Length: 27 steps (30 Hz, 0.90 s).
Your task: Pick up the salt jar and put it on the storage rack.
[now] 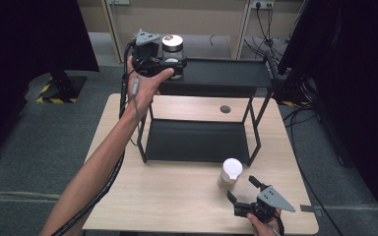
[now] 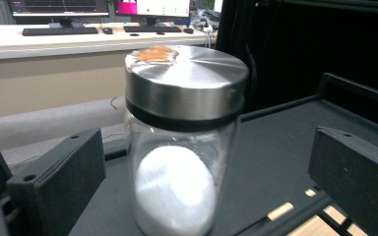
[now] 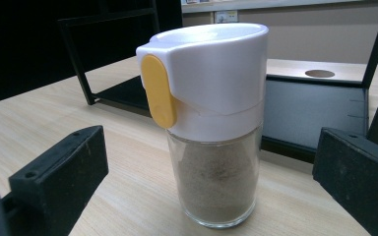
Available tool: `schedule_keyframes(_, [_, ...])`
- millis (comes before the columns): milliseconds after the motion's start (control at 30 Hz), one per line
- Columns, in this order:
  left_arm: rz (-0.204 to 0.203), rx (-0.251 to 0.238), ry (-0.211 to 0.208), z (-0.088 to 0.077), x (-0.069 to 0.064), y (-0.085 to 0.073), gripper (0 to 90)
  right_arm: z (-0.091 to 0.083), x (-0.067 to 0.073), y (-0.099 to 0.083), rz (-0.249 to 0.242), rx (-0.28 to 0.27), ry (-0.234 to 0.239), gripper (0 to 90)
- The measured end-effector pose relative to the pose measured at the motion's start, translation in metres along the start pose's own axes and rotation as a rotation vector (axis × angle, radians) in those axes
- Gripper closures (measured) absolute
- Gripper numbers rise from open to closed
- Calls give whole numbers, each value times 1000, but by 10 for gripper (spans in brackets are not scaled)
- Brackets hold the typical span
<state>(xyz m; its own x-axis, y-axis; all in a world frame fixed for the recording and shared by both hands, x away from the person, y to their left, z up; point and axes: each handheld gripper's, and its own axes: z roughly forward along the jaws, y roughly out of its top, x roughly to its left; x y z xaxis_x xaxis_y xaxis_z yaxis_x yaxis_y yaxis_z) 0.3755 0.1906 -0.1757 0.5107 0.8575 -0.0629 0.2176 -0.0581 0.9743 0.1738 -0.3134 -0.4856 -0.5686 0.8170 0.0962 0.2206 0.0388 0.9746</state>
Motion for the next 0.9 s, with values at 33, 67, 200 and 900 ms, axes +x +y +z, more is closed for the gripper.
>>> schedule_keyframes(33, [-6, 3, -1, -2, -1, -1, 5, 0, 0, 0, 0, 0, 0, 5])
schedule_keyframes(67, [-7, 4, -2, -3, -2, -2, 5, 0, 0, 0, 0, 0, 0, 5])
schedule_keyframes(200, [-14, 8, -24, -9, -2, -8, 5, 0, 0, 0, 0, 0, 0, 5])
schedule_keyframes(900, [16, -18, -179, -42, -5, -49, 5, 0, 0, 0, 1, 1, -2, 5])
